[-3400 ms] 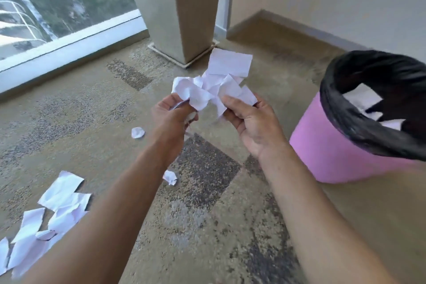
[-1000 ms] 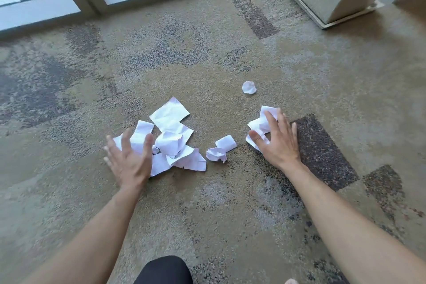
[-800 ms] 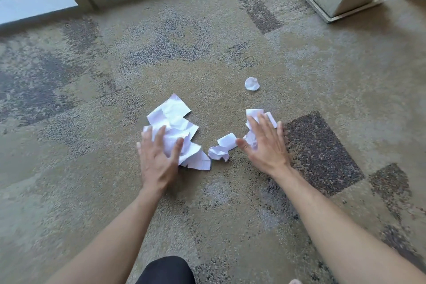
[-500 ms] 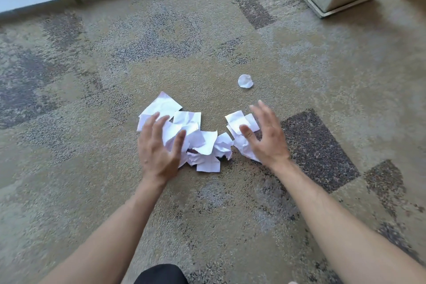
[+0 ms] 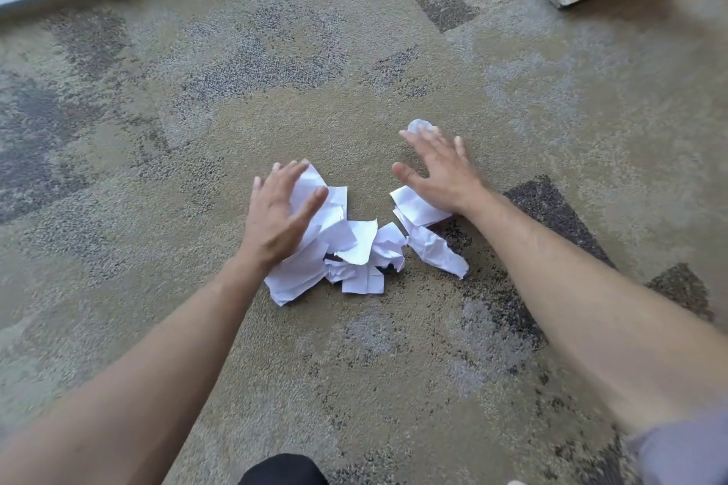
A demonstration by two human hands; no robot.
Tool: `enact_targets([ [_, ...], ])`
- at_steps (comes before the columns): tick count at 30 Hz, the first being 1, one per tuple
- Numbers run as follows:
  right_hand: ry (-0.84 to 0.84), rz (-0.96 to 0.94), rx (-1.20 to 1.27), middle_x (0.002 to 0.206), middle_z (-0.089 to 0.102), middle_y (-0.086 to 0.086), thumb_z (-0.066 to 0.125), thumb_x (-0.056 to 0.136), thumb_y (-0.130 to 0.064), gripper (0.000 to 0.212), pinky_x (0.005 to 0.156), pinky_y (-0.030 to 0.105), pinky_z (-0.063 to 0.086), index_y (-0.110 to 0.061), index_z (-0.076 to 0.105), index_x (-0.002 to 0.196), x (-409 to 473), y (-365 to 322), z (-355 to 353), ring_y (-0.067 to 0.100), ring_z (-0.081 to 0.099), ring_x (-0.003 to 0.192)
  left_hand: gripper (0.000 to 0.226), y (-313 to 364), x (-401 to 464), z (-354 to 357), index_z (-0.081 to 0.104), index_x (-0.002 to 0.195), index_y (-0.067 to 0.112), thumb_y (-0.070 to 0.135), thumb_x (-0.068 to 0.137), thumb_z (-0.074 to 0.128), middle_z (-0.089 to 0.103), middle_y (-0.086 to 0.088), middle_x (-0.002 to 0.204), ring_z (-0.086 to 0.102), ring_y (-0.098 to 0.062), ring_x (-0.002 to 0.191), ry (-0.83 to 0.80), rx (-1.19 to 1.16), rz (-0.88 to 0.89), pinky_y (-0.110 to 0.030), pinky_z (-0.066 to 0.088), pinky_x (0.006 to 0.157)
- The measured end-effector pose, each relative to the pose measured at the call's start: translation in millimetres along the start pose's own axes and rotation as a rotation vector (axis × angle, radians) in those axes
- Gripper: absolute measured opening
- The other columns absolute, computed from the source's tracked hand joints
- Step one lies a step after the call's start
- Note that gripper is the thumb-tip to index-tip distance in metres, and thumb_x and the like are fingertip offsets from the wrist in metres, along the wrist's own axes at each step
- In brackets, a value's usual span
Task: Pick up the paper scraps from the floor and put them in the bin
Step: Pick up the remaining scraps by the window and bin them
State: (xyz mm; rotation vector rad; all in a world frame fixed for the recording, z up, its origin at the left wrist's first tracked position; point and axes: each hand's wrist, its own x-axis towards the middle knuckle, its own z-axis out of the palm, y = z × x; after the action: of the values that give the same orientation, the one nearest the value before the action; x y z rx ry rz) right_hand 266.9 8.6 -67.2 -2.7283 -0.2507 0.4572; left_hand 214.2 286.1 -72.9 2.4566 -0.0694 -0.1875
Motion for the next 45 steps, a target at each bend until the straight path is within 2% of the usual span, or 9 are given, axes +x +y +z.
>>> enact_targets([
  [7, -0.070, -0.244, 0.088, 0.160, 0.022, -0.004, 0.032, 0.099, -0.055, 0.055, 0.123, 0.040, 0.002, -0.026, 0.038, 0.145, -34, -9, 13, 0.010, 0.012, 0.148, 0.067, 28, -28, 6, 0.043, 0.143, 0.030, 0.067, 0.087, 0.040, 0.041, 0.013, 0.148, 0.026, -0.003, 0.142, -0.105, -0.120, 0.111, -0.038, 0.016, 0.120],
  [11, 0.176, -0.121, 0.198, 0.145, 0.047, 0.003, 0.049, 0.098, -0.035, 0.035, 0.112, 0.043, 0.033, -0.018, 0.059, 0.127, -31, -6, 0, 0.020, 0.041, 0.135, 0.061, 28, -36, 1, 0.052, 0.135, 0.027, 0.063, 0.088, 0.044, 0.046, 0.016, 0.141, 0.035, -0.004, 0.139, 0.001, -0.223, 0.132, -0.039, 0.032, 0.111],
  [14, 0.304, 0.073, 0.206, 0.144, 0.046, 0.005, 0.051, 0.097, -0.027, 0.035, 0.110, 0.040, 0.032, -0.017, 0.054, 0.131, -16, -2, -9, 0.023, 0.041, 0.133, 0.063, 14, -42, 1, 0.053, 0.136, 0.020, 0.062, 0.091, 0.040, 0.046, 0.001, 0.149, 0.028, -0.011, 0.145, 0.155, -0.097, 0.109, -0.049, 0.022, 0.119],
  [19, 0.313, 0.240, 0.060, 0.148, 0.044, 0.000, 0.050, 0.097, -0.035, 0.054, 0.111, 0.044, 0.026, -0.020, 0.034, 0.146, 10, -6, -12, 0.025, 0.034, 0.137, 0.081, -2, -59, 14, 0.033, 0.151, 0.025, 0.075, 0.091, 0.015, 0.025, 0.004, 0.161, 0.009, -0.010, 0.151, 0.036, 0.200, 0.120, -0.045, 0.003, 0.123],
  [22, 0.354, 0.244, -0.032, 0.140, 0.051, 0.002, 0.056, 0.094, -0.039, 0.056, 0.104, 0.040, 0.031, -0.021, 0.040, 0.144, 24, -13, -10, 0.026, 0.040, 0.129, 0.081, -1, -56, 15, 0.025, 0.154, 0.028, 0.076, 0.090, 0.012, 0.018, 0.007, 0.162, 0.004, -0.009, 0.151, 0.016, 0.294, 0.107, -0.046, 0.001, 0.123],
  [33, 0.370, 0.230, 0.130, 0.098, 0.066, 0.006, 0.064, 0.089, -0.005, 0.009, 0.074, 0.025, 0.042, -0.010, 0.071, 0.089, 39, -14, -21, 0.015, 0.053, 0.085, 0.080, -3, -57, 18, 0.029, 0.153, 0.026, 0.074, 0.090, 0.020, 0.023, 0.006, 0.161, 0.008, -0.011, 0.151, 0.033, 0.300, 0.112, -0.047, 0.004, 0.123],
  [40, 0.382, 0.179, 0.180, 0.107, 0.060, 0.004, 0.061, 0.091, -0.013, 0.002, 0.088, 0.029, 0.042, -0.013, 0.063, 0.090, 4, -16, -24, 0.017, 0.051, 0.102, 0.078, -3, -57, 17, 0.029, 0.153, 0.026, 0.073, 0.090, 0.023, 0.023, 0.006, 0.162, 0.007, -0.011, 0.151, 0.035, 0.294, 0.116, -0.046, 0.004, 0.123],
  [42, 0.308, 0.171, 0.231, 0.109, 0.058, 0.000, 0.061, 0.092, -0.018, 0.005, 0.087, 0.025, 0.034, -0.014, 0.061, 0.091, -18, -21, -21, 0.013, 0.048, 0.103, 0.078, -4, -57, 17, 0.031, 0.152, 0.025, 0.072, 0.091, 0.025, 0.025, 0.005, 0.161, 0.008, -0.011, 0.151, 0.043, 0.283, 0.119, -0.046, 0.004, 0.123],
  [45, 0.207, 0.194, 0.283, 0.105, 0.059, -0.003, 0.056, 0.095, -0.018, 0.005, 0.084, 0.029, 0.042, -0.014, 0.059, 0.095, -53, -29, -13, 0.014, 0.052, 0.098, 0.078, -3, -58, 18, 0.033, 0.151, 0.022, 0.071, 0.090, 0.028, 0.026, 0.005, 0.161, 0.009, -0.011, 0.151, 0.049, 0.256, 0.117, -0.046, 0.004, 0.123],
])
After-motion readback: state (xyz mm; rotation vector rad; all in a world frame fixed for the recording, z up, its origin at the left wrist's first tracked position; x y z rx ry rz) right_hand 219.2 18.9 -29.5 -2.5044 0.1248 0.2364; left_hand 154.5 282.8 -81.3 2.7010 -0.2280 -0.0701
